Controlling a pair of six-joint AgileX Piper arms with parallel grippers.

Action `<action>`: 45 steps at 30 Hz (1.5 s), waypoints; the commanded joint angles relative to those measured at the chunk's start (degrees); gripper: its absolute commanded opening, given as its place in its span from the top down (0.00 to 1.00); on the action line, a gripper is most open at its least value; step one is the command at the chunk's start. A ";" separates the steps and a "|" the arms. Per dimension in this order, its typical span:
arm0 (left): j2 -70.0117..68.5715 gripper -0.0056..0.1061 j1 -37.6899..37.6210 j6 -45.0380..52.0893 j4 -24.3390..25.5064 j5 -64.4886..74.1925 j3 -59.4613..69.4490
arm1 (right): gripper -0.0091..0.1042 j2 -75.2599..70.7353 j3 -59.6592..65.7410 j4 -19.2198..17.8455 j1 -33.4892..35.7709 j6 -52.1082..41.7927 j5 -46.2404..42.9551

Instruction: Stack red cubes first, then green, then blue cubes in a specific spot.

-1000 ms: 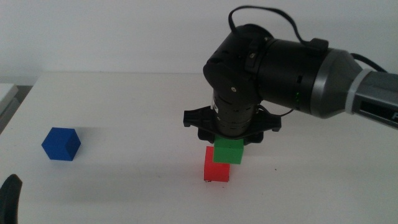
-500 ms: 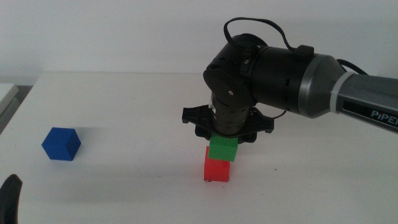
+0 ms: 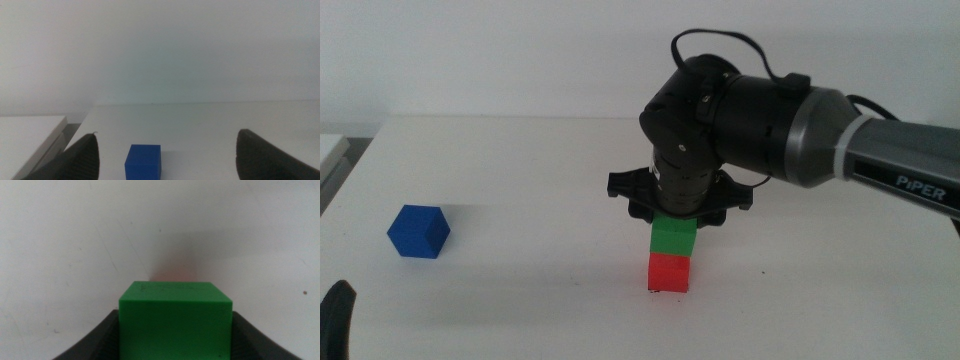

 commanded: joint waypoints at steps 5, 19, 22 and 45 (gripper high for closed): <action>-0.23 0.11 0.10 -0.05 -0.01 -0.72 0.04 | 0.83 1.14 -0.35 -0.46 -0.38 -0.57 -0.03; -0.23 0.11 0.10 -0.05 -0.01 -0.72 0.04 | 0.83 3.64 -0.35 -0.84 -0.38 -0.71 -1.10; -0.23 0.11 0.10 -0.05 -0.01 -0.72 0.04 | 0.83 3.64 -0.35 -0.84 -0.38 -0.71 -1.10; -0.23 0.11 0.10 -0.05 -0.01 -0.72 0.04 | 0.20 -31.07 7.77 -0.95 0.45 -29.73 1.89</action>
